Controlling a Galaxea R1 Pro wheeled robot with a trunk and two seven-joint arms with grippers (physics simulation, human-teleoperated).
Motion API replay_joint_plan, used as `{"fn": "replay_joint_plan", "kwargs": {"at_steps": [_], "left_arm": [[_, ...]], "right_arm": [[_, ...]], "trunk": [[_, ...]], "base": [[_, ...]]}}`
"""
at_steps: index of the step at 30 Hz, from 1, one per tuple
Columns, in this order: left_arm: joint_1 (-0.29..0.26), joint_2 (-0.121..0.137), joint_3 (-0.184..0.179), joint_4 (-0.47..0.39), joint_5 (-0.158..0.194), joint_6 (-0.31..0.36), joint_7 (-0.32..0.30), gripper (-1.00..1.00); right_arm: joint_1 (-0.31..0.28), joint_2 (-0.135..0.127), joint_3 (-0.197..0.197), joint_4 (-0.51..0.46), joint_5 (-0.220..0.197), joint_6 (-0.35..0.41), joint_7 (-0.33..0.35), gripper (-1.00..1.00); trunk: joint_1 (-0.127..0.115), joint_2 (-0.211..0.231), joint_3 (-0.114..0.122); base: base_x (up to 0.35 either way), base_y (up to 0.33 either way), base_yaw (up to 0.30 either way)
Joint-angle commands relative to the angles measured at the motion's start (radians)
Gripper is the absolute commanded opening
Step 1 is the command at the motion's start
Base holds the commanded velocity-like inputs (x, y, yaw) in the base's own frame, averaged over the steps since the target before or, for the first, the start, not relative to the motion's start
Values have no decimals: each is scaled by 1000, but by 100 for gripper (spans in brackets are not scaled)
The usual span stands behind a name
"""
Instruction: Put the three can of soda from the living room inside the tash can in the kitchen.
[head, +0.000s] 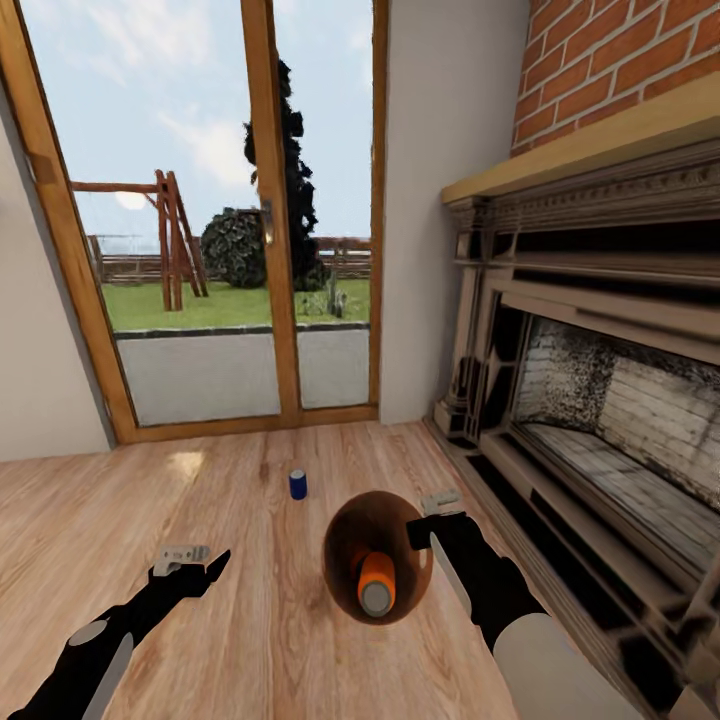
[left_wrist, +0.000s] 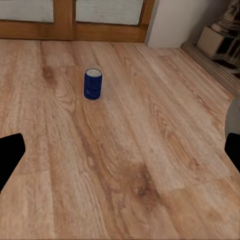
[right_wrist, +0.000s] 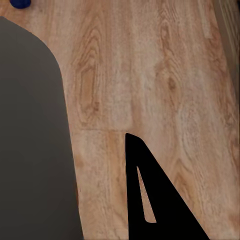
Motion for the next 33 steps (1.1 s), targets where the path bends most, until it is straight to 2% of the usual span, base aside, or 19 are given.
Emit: {"fn": "replay_joint_plan", "kwargs": {"at_steps": [1, 7, 20, 33], "left_arm": [[0, 0, 0, 0, 0, 0, 0, 100], [0, 0, 0, 0, 0, -1, 0, 100], [0, 0, 0, 0, 0, -1, 1, 100], [0, 0, 0, 0, -1, -1, 1, 100]], "right_arm": [[-1, 0, 0, -1, -4, -1, 0, -100], [-1, 0, 1, 0, -3, -1, 0, -100], [-1, 1, 3, 0, -4, -1, 0, -100], [1, 1, 3, 0, -4, -1, 0, -100]], "trunk": [[0, 0, 1], [0, 0, 7], [0, 0, 8], [0, 0, 8]], "base": [[301, 147, -186], [303, 143, -147], [311, 115, -14], [319, -23, -40]]}}
